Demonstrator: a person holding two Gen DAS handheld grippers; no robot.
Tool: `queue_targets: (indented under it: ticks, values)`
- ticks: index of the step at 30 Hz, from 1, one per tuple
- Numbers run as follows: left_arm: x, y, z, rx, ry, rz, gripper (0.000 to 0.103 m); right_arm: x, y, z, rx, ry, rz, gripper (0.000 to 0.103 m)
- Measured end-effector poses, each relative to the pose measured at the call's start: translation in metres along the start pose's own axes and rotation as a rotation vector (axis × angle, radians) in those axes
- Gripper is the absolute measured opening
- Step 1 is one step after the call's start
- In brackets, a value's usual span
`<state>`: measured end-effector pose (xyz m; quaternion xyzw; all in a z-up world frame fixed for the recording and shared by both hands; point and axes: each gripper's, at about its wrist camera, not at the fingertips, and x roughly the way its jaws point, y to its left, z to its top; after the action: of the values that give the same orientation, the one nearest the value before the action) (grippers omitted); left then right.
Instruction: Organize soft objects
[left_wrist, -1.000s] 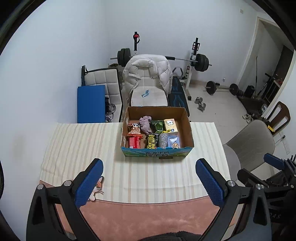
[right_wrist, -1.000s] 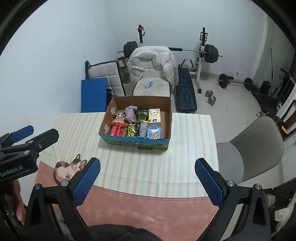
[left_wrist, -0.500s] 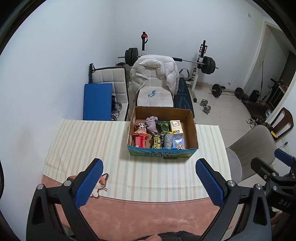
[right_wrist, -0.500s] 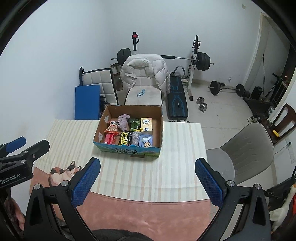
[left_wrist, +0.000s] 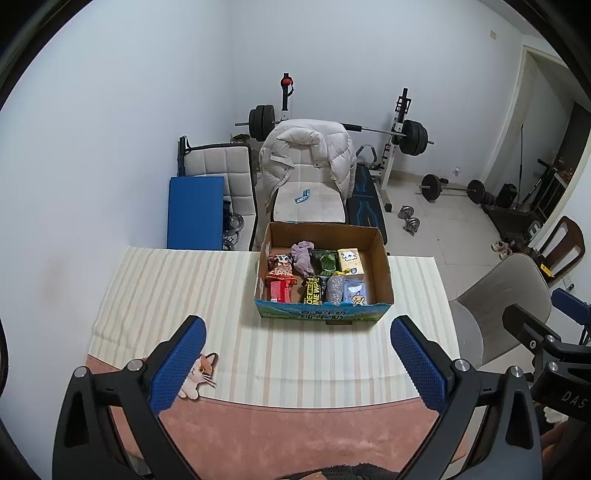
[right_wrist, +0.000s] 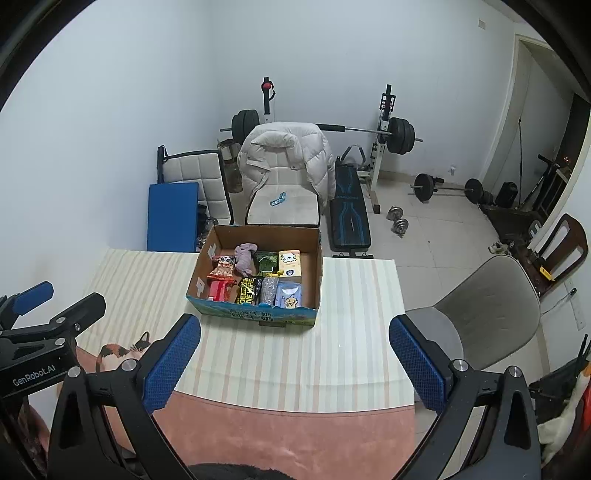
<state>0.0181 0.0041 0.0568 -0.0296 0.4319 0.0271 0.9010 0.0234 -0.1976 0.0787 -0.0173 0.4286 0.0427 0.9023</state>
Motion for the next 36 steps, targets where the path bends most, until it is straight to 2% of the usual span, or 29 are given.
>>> queue_targets:
  ticks: [36]
  values:
    - [-0.014, -0.003, -0.005, 0.007, -0.035, 0.036, 0.103, -0.006, 0.002, 0.003, 0.003, 0.003, 0.007, 0.103]
